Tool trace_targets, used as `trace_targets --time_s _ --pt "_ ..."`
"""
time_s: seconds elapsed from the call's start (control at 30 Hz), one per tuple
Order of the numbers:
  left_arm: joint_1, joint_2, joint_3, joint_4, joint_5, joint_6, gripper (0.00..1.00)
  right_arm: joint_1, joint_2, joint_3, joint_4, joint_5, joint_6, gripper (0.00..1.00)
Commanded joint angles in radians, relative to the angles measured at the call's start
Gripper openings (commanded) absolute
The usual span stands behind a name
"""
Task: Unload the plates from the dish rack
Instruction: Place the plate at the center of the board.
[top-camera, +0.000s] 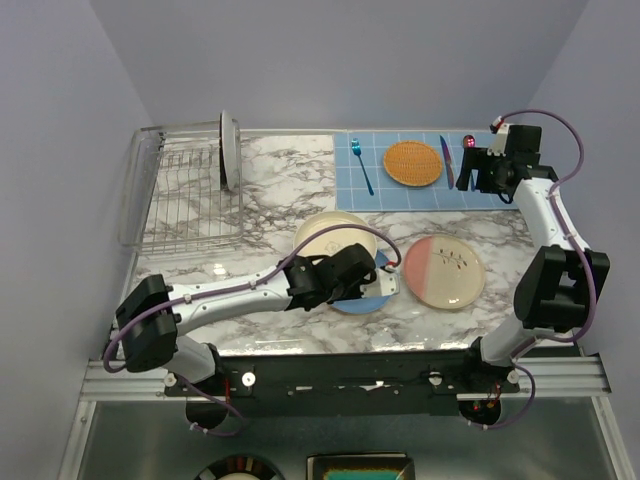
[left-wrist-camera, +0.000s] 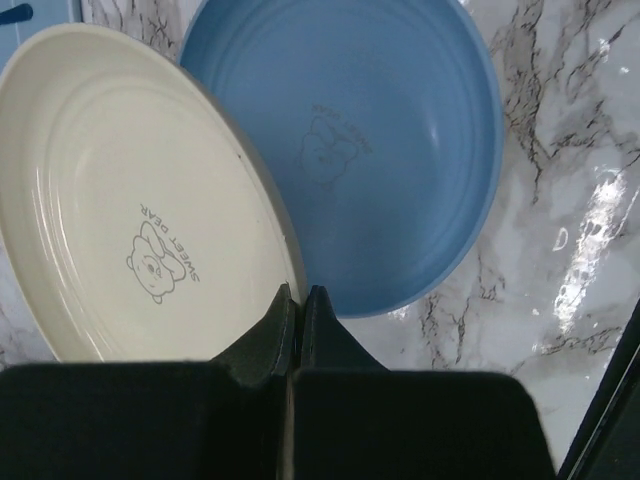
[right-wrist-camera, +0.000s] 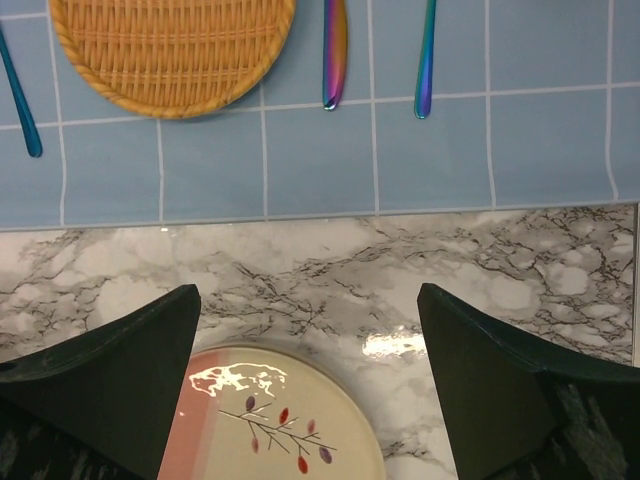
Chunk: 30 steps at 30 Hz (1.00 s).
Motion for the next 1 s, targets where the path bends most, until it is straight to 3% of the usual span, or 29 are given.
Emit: trace_targets --time_s 0.0,0.43,0.97 --pt "-0.057 0.047 -0.037 0.101 -0.018 -0.044 0.00 0.000 0.012 0.016 -0.006 -0.029 0.007 0.98" --pt "-0.100 0.156 -0.063 0.178 0.029 -0.060 0.00 0.000 0.014 0.016 -0.006 -0.044 -0.001 0.98" --pt "-0.171 0.165 -0.020 0.154 0.057 -0.080 0.00 0.000 0.028 0.013 -0.006 -0.055 -0.008 0.98"
